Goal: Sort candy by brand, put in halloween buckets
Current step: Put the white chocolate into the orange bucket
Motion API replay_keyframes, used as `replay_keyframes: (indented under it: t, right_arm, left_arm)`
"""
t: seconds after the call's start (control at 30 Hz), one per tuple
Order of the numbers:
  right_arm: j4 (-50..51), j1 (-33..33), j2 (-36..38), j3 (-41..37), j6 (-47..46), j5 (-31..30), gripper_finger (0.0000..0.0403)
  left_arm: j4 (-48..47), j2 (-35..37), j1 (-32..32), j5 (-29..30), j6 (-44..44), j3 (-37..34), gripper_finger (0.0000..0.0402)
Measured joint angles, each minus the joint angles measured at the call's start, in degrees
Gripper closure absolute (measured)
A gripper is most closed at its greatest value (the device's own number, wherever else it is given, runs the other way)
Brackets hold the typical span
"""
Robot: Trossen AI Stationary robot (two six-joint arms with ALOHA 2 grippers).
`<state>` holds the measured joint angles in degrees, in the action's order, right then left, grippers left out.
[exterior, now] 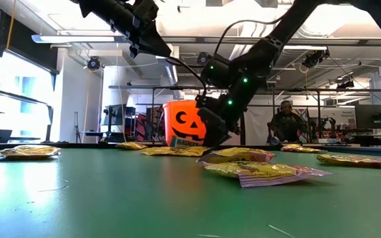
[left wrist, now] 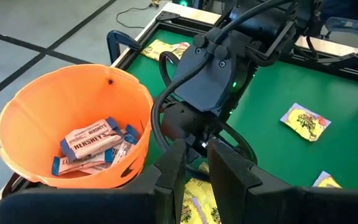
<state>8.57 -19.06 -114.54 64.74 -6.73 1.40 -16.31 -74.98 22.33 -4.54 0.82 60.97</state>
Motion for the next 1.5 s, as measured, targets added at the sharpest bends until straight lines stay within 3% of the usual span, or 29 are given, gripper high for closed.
replay_keyframes:
  t: [0.47, 0.8, 1.03, 1.23, 1.5]
  right_arm:
    - [9.68, 3.06, 10.23, 2.29, -0.95, 1.16, 0.0402]
    - [5.60, 3.10, 17.35, 3.07, -7.65, -2.91, 0.0403]
    - [5.85, 0.73, 17.08, 9.96, -10.04, -8.68, 0.0403]
    - [14.65, -3.30, 14.71, 17.98, -11.18, -12.96, 0.0403]
    - [27.28, -7.11, 5.66, 30.45, -11.05, -8.90, 0.0403]
  left_arm:
    - [0.00, 3.44, 1.46, 2.36, -1.37, -0.02, 0.0350]
    - [-0.18, 9.65, 3.98, 2.27, 0.00, -0.02, 0.0366]
    - [-0.46, 9.92, 3.95, 2.12, 0.44, -0.02, 0.0367]
    - [-0.59, 9.92, 3.91, 2.14, 0.64, -0.02, 0.0367]
    - [-0.60, 9.90, 3.76, 1.99, 1.07, -0.02, 0.0367]
